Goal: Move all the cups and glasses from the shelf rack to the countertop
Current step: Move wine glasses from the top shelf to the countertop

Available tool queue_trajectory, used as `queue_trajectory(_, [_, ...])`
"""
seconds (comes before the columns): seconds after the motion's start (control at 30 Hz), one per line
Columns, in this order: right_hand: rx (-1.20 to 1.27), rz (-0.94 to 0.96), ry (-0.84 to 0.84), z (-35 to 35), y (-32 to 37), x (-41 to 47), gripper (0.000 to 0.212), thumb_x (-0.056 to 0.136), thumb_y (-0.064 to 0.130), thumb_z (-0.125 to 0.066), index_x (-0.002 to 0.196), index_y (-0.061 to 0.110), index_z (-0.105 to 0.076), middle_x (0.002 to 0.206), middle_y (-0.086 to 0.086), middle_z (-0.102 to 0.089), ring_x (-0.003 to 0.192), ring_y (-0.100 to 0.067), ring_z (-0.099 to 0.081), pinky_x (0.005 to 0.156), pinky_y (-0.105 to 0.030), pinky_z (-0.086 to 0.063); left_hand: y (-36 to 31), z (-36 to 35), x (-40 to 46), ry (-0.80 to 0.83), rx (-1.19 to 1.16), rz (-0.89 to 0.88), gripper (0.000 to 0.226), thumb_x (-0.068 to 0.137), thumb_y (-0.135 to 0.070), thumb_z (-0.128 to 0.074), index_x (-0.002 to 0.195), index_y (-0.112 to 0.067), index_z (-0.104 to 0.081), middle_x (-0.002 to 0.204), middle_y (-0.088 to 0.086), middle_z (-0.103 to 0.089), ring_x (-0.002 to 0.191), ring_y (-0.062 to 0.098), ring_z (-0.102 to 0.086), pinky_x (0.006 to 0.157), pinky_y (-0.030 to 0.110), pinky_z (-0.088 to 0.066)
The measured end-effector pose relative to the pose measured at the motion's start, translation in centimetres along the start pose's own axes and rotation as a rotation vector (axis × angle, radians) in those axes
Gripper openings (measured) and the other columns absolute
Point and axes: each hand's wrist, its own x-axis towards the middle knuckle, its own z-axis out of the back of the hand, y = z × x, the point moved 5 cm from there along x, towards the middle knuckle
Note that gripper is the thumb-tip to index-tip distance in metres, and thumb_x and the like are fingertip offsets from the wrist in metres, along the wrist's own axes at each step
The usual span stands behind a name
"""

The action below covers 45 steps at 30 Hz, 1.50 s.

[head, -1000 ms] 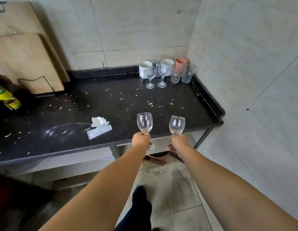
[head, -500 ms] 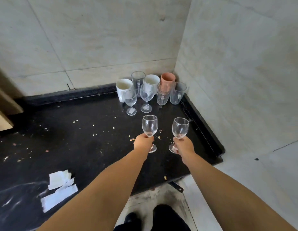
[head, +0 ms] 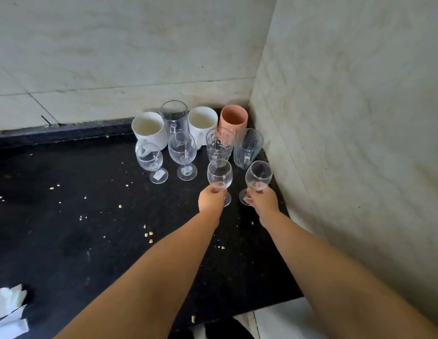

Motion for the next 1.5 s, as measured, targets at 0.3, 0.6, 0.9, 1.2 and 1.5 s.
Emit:
queue_trajectory(0.3, [-0.023,0.042,0.007,-0.9,-0.2,2.5,0.023,0.089,0.007,-0.060,0.112,0.008,-0.066,0.099,-0.008,-0.067,0.096,-0.023,-0.064,0.099,-0.046,-0.051,0.5,-1.9,1.5,-0.001,-0.052,0.006,0.013,0.089,-0.010,-0.058,0.097,-0.015,-0.068,0.077,-0.006,-0.063,0.071,0.006,-0.055,0.062,0.019,-0.043])
queue_trajectory(0.6, [-0.067,0.022,-0.001,-0.9,-0.4,3.0,0.026,0.088,0.005,-0.060,0.112,0.013,-0.065,0.097,-0.005,-0.066,0.103,-0.026,-0.065,0.099,-0.046,-0.051,0.7,-2.1,2.0,0.006,0.001,-0.028,0.030,0.089,-0.010,-0.059,0.068,-0.032,-0.058,0.072,-0.006,-0.059,0.074,0.013,-0.054,0.066,0.024,-0.045])
queue_trajectory(0.9, [-0.020,0.033,0.000,0.3,0.1,1.5,0.046,0.086,0.006,-0.065,0.127,0.017,-0.047,0.122,-0.007,-0.060,0.112,-0.025,-0.059,0.099,-0.044,-0.051,0.7,0.0,1.0,-0.020,0.189,-0.020,0.032,0.091,-0.008,-0.052,0.122,-0.010,-0.060,0.120,0.009,-0.063,0.092,0.020,-0.059,0.072,0.028,-0.045])
queue_trajectory(1.2, [-0.025,0.100,-0.130,1.6,1.9,-5.3,0.063,0.090,0.001,-0.058,0.145,0.017,-0.031,0.131,-0.009,-0.049,0.108,-0.025,-0.056,0.096,-0.039,-0.052,-1.1,5.0,-3.2,-0.035,0.270,-0.139,0.036,0.088,-0.008,-0.049,0.121,-0.015,-0.061,0.126,0.010,-0.060,0.108,0.028,-0.061,0.082,0.033,-0.051])
queue_trajectory(1.5, [-1.077,0.496,-0.154,-2.9,3.4,-16.1,0.047,0.094,0.018,-0.051,0.139,0.017,-0.038,0.141,-0.009,-0.043,0.129,-0.032,-0.045,0.101,-0.050,-0.042,-1.4,12.3,-8.9,-0.045,0.997,-0.447,0.040,0.091,-0.011,-0.047,0.130,-0.018,-0.054,0.134,0.009,-0.046,0.128,0.029,-0.042,0.103,0.042,-0.041])
